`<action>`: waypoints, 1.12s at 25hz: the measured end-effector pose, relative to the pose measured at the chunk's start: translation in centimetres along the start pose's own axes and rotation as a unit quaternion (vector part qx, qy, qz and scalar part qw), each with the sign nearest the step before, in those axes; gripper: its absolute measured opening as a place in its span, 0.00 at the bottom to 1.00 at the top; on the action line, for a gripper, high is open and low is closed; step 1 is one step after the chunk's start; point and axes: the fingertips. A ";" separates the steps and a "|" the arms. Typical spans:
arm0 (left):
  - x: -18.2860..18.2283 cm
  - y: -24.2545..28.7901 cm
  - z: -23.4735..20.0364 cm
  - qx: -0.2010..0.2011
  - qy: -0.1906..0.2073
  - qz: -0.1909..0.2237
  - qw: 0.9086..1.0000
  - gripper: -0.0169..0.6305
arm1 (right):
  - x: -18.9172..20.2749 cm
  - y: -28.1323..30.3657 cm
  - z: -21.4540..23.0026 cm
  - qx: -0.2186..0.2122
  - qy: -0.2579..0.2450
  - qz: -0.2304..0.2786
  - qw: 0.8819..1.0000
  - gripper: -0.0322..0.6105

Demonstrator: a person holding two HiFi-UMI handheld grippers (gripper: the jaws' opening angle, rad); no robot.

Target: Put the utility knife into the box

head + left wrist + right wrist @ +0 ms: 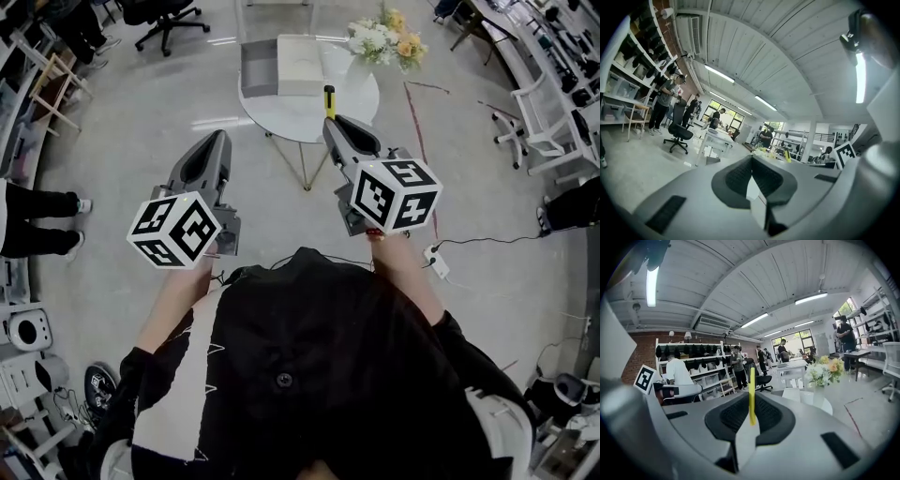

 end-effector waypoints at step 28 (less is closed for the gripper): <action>-2.8 8.0 -13.8 -0.080 -0.032 -0.010 0.996 0.04 | 4.1 17.7 5.6 -0.037 0.015 -0.094 0.995 0.11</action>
Point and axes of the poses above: the fingertips, and each gripper's own axes: y forward along the fingers, z to its right, x out of its underside, and after that the axes turned 14 degrees about -y, right-handed
